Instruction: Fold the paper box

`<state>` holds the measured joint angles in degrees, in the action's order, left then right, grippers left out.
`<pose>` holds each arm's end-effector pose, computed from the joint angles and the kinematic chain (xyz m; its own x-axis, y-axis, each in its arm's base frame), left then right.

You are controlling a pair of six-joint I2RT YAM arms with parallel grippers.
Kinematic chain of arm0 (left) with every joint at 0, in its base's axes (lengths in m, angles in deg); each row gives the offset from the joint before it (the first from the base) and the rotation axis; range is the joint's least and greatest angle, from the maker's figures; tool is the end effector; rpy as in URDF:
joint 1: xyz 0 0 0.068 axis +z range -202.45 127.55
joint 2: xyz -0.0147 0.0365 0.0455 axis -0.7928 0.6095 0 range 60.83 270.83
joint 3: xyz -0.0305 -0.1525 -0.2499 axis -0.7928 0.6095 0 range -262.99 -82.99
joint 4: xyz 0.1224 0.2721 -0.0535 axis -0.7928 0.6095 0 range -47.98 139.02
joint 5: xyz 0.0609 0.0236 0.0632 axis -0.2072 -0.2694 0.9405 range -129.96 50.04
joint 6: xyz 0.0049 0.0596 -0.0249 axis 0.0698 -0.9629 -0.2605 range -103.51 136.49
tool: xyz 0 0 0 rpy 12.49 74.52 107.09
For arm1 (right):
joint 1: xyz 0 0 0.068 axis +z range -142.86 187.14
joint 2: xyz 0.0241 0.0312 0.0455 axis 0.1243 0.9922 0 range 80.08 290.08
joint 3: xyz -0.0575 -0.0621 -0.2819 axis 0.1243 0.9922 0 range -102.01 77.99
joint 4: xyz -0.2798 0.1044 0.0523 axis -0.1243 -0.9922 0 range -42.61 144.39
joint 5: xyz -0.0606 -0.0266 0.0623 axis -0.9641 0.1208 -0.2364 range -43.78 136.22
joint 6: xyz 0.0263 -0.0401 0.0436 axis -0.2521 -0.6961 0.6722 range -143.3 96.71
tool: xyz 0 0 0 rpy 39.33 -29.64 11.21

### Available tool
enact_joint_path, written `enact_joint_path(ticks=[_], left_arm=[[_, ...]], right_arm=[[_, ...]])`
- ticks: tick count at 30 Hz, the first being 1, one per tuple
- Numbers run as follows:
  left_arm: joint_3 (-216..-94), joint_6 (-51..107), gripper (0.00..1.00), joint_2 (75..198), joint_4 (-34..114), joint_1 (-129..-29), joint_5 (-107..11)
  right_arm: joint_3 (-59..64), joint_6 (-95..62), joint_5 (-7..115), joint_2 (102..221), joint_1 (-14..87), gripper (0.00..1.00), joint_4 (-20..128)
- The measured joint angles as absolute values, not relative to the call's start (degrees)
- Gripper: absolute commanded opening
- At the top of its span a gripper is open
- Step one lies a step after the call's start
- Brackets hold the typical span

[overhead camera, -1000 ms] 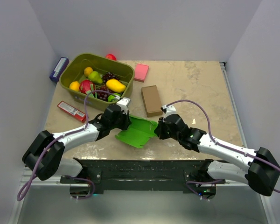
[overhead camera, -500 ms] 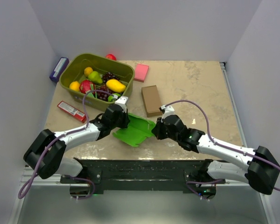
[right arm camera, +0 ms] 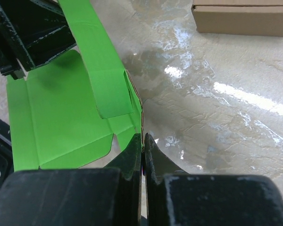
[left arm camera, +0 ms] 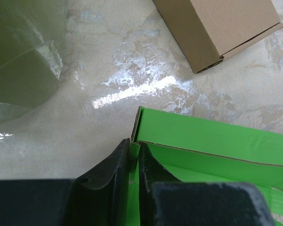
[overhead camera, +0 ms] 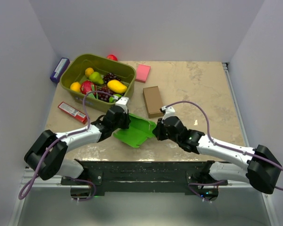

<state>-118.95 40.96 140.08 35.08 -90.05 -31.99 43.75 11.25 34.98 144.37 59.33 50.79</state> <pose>0.2562 -0.1885 0.1666 -0.6409 -0.0241 -0.7673 0.2751 0.9259 -0.2588 0.1788 0.2145 0.2100 -0.6629 0.0530 -0.7469 -0.3637 0.8491 0.3830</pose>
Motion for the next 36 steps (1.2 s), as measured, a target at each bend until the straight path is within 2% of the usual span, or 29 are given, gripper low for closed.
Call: enact_joint_path(ticks=[2,5,8,11,21,28,29,30,31,32,33,36], left_arm=[[-117.8,41.0,0.15,140.0,33.4,-90.1,-32.0],[-115.6,40.9,0.46,139.7,31.5,-90.0,-32.5],[-113.0,41.0,0.63,138.5,29.6,-89.2,-32.7],[-110.9,41.0,0.72,136.2,28.8,-88.6,-33.7],[-108.4,43.8,0.83,123.7,29.8,-88.0,-37.8],[-112.7,46.3,0.85,122.3,30.8,-85.4,-39.8],[-113.5,46.4,0.85,122.9,30.7,-84.7,-40.1],[-114.2,46.4,0.85,123.5,30.5,-83.9,-40.6],[-114.9,46.4,0.85,124.5,30.2,-82.9,-41.3],[-115.1,46.4,0.85,125.1,29.9,-82.1,-41.7],[-115.3,46.3,0.85,125.9,29.5,-81.2,-42.2],[-115.7,46.3,0.85,128.2,29.3,-79.7,-43.6]], right_arm=[[43.7,11.2,33.7,145.6,59.3,0.00,51.2],[43.8,11.2,31.9,148.2,59.5,0.00,51.9],[44.4,11.0,29.1,150.7,59.6,0.00,52.2],[44.8,10.2,26.3,152.5,59.5,0.00,52.8],[47.2,0.6,21.2,153.7,59.5,0.00,62.4],[48.8,-8.0,19.9,155.1,59.6,0.00,71.9],[48.8,-9.3,19.6,156.1,59.6,0.03,73.3],[48.6,-10.3,19.1,157.4,59.6,0.12,74.4],[48.3,-11.0,18.8,158.8,59.6,0.16,75.1],[47.9,-11.7,18.7,159.9,59.6,0.24,75.7],[47.7,-12.3,18.7,160.8,59.6,0.39,75.9],[47.7,-13.1,18.3,161.4,59.7,0.59,75.7]])
